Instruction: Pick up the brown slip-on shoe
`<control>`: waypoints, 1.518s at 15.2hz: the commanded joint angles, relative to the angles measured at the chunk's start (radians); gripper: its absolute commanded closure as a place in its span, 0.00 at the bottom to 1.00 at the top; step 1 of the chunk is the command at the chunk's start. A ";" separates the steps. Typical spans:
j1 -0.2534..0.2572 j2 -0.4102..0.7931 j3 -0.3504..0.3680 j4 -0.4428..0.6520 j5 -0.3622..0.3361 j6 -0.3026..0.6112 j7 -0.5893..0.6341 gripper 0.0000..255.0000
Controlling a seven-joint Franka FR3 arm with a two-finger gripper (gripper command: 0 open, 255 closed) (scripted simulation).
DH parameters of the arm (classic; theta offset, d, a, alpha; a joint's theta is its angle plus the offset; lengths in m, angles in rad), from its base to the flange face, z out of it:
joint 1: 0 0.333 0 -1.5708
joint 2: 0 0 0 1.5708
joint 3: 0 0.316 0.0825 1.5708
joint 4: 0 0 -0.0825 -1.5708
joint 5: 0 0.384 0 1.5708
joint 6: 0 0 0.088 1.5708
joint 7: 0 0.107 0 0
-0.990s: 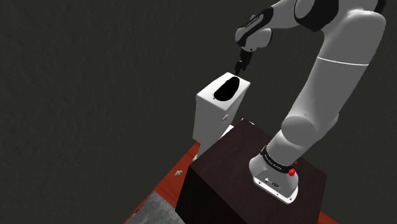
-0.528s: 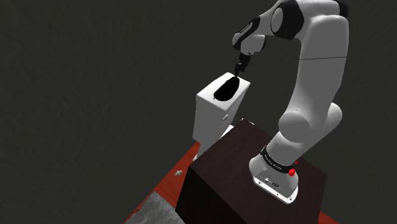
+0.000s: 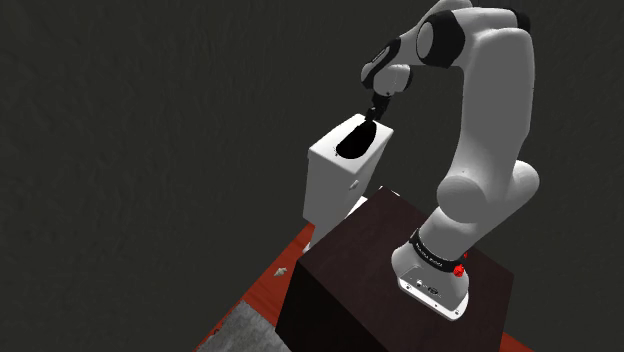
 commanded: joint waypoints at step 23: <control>0.025 -0.093 -0.036 0.024 -0.047 -0.112 0.020 1.00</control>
